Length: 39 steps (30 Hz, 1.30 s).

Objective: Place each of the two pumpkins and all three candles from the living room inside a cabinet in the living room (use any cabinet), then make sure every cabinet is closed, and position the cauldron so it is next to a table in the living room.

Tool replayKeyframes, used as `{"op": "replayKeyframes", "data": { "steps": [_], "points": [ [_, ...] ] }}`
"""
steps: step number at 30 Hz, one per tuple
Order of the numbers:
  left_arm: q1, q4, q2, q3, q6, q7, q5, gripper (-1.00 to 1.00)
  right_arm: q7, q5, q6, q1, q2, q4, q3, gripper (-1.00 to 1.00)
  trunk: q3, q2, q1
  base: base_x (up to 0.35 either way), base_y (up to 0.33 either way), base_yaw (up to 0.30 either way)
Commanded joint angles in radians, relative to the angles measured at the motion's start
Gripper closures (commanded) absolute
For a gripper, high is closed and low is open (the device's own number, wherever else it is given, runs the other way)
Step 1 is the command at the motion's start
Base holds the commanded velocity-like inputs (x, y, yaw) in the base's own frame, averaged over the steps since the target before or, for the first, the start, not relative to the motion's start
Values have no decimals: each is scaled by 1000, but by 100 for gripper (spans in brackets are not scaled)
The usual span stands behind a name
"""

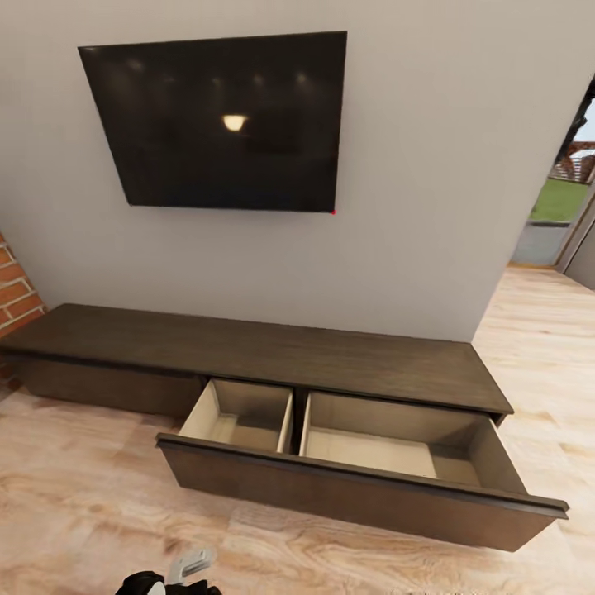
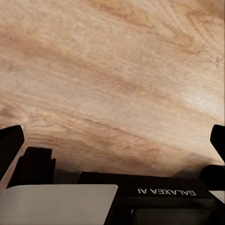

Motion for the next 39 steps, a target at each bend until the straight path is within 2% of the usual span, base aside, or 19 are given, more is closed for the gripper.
{"op": "replayKeyframes", "data": {
  "steps": [1, 5, 15, 27, 30, 34, 37, 39],
  "points": [
    [-1, -1, 1, -5, 1, 9, 10, -100, 3, 6, 8, 0, 1, 0, -8, -100, -1, 0, -1, -324, 0, 283],
    [-1, -2, 0, -6, 1, 9, 10, -100, 2, 23, 8, 0, 2, 0, -8, -100, -1, 0, -1, -333, 0, 283],
    [-1, -2, 0, -6, 1, 10, 10, -100, 0, 28, 8, 0, 4, 2, -8, -100, -1, 0, -1, -308, -99, 283],
    [-1, -3, 1, -5, 1, 11, 10, -100, -77, 34, 8, 0, 5, -4, -7, -100, -1, 0, -1, -255, -187, 283],
    [-1, -3, 2, -4, 0, 11, 10, -100, -122, 35, 8, 0, 5, -7, 8, -100, -1, 0, -1, -105, -78, 283],
    [-1, -3, 1, -3, -1, 12, 10, -100, -232, 33, 8, 0, 5, -8, 56, -100, -1, 0, -1, -19, -14, 283],
    [-1, -4, 0, -4, -1, 12, 10, -100, -302, 33, 7, 0, 6, -10, 83, -100, 8, 21, -12, -5, -3, 283],
    [-1, -4, 1, -3, -1, 12, 10, -100, -325, 33, 7, 1, 7, -10, 100, -100, 14, 35, -20, -1, -1, 282]
  ]
}}
